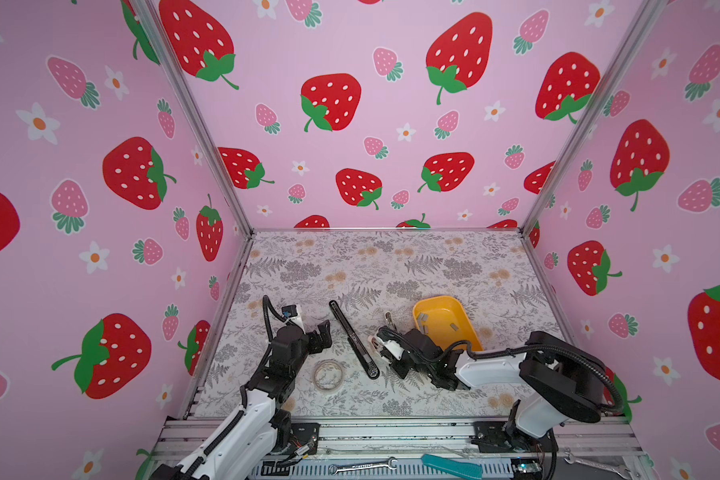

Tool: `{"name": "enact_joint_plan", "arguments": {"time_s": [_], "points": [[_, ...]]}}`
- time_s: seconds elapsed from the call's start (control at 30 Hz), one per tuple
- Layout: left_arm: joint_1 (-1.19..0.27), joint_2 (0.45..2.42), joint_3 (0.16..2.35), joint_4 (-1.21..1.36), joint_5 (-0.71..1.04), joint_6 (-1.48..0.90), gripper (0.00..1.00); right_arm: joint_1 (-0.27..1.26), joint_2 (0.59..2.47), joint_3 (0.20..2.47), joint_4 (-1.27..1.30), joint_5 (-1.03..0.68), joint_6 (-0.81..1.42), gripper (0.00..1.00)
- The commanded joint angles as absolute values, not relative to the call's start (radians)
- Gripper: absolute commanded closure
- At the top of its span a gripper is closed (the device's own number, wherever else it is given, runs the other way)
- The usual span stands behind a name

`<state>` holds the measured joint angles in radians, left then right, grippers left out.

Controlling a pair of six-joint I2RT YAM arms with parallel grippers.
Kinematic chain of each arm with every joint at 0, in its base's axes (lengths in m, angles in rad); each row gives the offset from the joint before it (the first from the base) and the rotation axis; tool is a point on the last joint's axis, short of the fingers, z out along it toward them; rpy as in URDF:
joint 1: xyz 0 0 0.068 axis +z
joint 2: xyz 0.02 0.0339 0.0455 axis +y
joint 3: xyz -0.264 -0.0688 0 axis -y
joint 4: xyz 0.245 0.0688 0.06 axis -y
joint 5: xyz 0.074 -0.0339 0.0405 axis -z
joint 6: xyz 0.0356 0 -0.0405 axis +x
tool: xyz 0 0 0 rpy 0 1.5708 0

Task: Load the staples into the stapler

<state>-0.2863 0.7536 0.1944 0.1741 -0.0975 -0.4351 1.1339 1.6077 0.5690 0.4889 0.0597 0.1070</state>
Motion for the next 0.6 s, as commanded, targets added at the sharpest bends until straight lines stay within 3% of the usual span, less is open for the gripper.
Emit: {"name": "enact_joint_plan", "arguments": {"time_s": [0.0, 0.57], "points": [[-0.291, 0.750, 0.212, 0.176, -0.120, -0.440, 0.01, 1.127, 1.621, 0.585, 0.487, 0.069, 0.094, 0.98], [-0.291, 0.751, 0.212, 0.176, -0.120, -0.440, 0.01, 1.127, 1.637, 0.575, 0.497, 0.054, 0.116, 0.98]]}}
